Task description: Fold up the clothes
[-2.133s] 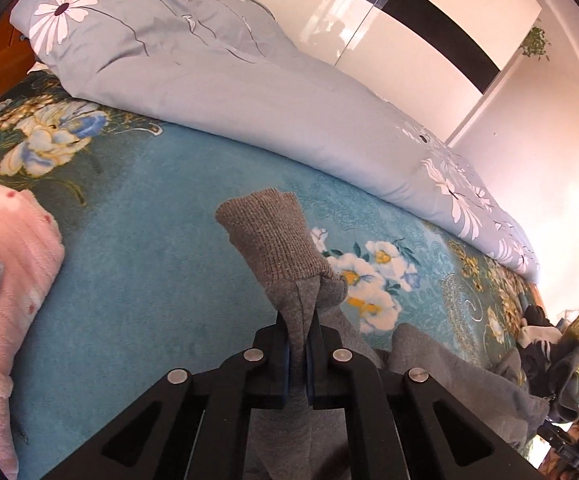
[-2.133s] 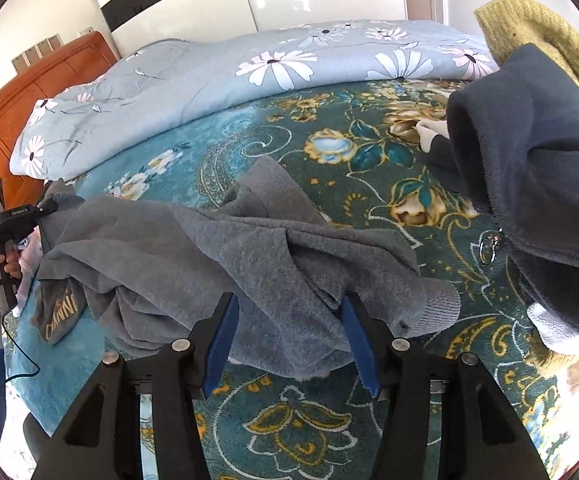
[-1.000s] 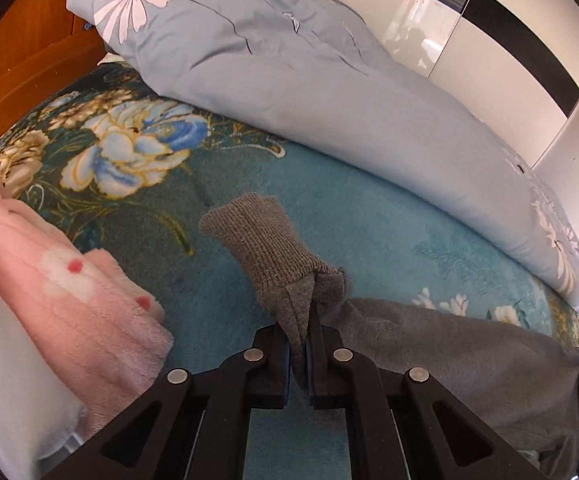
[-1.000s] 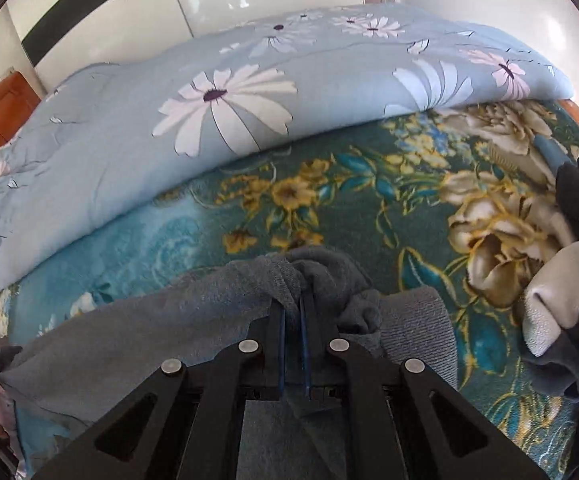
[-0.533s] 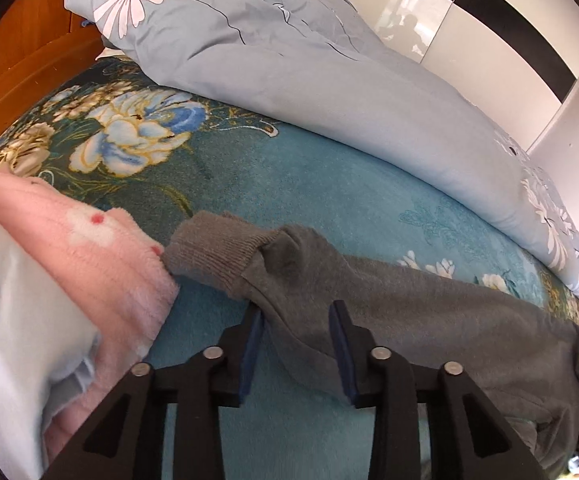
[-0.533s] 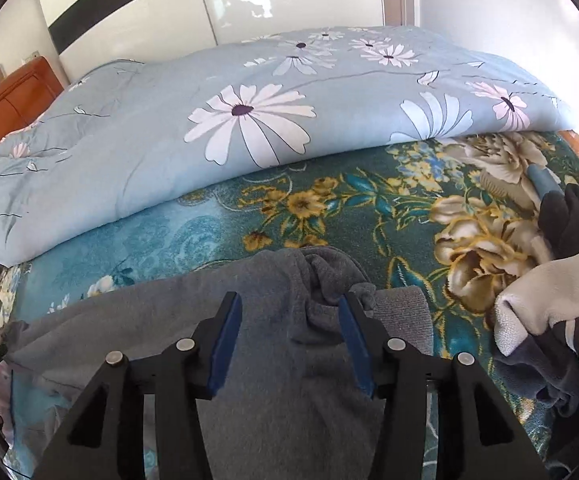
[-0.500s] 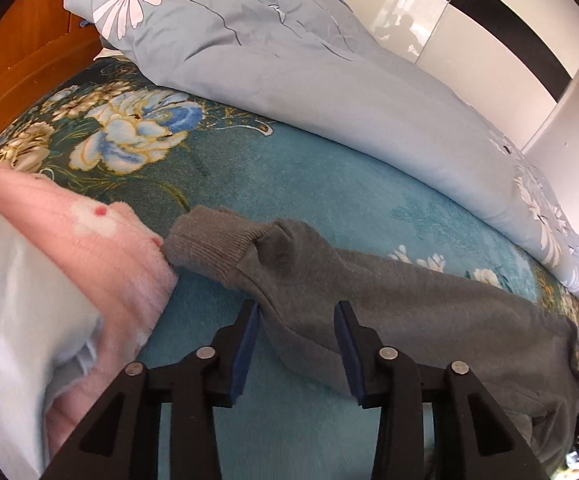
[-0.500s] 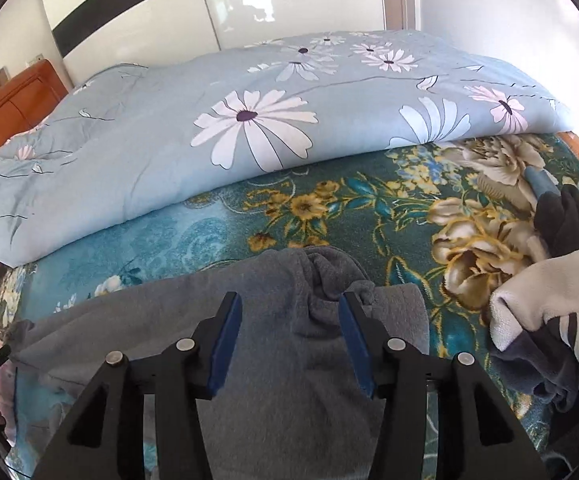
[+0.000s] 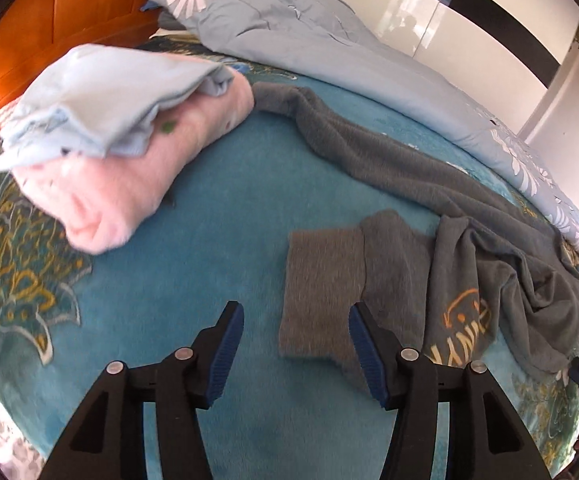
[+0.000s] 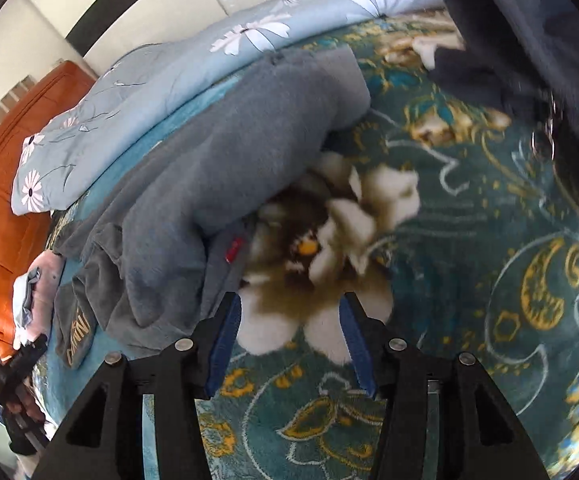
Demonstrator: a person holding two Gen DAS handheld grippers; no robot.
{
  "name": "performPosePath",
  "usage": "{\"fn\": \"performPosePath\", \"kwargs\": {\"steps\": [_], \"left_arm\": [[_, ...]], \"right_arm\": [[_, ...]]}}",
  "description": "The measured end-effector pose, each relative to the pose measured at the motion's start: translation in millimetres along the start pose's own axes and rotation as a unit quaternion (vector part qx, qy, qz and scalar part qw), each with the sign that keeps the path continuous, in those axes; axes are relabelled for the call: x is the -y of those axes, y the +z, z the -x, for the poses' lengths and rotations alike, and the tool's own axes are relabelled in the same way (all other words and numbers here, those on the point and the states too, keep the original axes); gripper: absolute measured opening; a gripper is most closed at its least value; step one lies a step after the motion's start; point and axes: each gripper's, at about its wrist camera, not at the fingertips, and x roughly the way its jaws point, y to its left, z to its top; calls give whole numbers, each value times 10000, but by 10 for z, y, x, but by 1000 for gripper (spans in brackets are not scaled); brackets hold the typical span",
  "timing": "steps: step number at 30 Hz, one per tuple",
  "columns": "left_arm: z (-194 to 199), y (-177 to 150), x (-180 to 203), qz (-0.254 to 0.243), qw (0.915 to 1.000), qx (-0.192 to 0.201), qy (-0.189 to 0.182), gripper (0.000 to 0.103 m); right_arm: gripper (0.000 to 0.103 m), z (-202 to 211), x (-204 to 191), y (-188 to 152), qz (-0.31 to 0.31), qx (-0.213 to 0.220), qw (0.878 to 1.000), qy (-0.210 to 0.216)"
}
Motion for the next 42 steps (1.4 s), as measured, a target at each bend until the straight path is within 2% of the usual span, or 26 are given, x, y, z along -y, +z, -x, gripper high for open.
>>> {"fn": "performPosePath", "kwargs": {"steps": [6, 11, 13, 14, 15, 16, 17, 18, 19, 21, 24, 26, 27, 29, 33, 34, 35, 38, 42], "left_arm": [[14, -313, -27, 415, 9989, -186, -62, 59], [-97, -335, -10, 737, 9966, -282, -236, 59], [-131, -316, 20, 798, 9961, -252, -279, 59], [-149, -302, 32, 853, 9956, -223, -329, 59], [-168, -291, 41, 924, 9947, -202, -397, 59], [-188, -286, 43, 1025, 9933, -199, -493, 58], [-203, -280, 41, 1124, 9916, -201, -603, 57], [-213, -272, 36, 1215, 9896, -196, -746, 54], [-224, -264, 31, 1306, 9873, -190, -889, 42], [-246, -240, 28, 1490, 9811, -212, -1213, 31], [-254, -199, 25, 1754, 9668, -209, -1849, 31], [-231, -186, 12, 1901, 9574, -184, -2166, 38], [-233, -183, 20, 1885, 9606, -206, -2033, 41], [-275, -182, 54, 1751, 9707, -320, -1615, 42], [-311, -225, 67, 1743, 9729, -252, -1500, 36], [-306, -233, 69, 1738, 9732, -198, -1489, 15], [-290, -234, 70, 1730, 9740, -144, -1458, 12], [-65, -141, 30, 1674, 9760, 226, -1371, 11], [432, 40, -174, 1552, 9770, 877, -1166, 10]], "right_arm": [[53, -224, -107, 105, -336, 268, 9987, 288], [54, -417, -315, 195, -395, 355, 9978, 396], [44, -493, -390, 225, -437, 371, 9972, 472], [31, -528, -404, 226, -510, 327, 9963, 603], [24, -558, -418, 227, -563, 293, 9956, 692], [22, -578, -435, 230, -573, 284, 9956, 682], [12, -587, -445, 236, -588, 284, 9955, 689], [9, -569, -443, 250, -615, 302, 9949, 738], [8, -551, -441, 264, -642, 320, 9943, 786], [7, -462, -438, 295, -687, 416, 9929, 874], [7, -210, -484, 325, -583, 707, 9921, 851], [7, -3, -510, 298, -477, 906, 9912, 839], [7, 100, -522, 269, -423, 994, 9906, 845], [7, 210, -531, 244, -371, 1086, 9899, 828], [7, 336, -487, 183, -381, 1170, 9893, 785], [7, 381, -435, 141, -411, 1184, 9890, 786], [7, 442, -365, 103, -442, 1205, 9887, 781], [7, 588, -309, 49, -529, 1331, 9868, 758], [7, 919, -241, -22, -484, 1636, 9827, 724]]}}
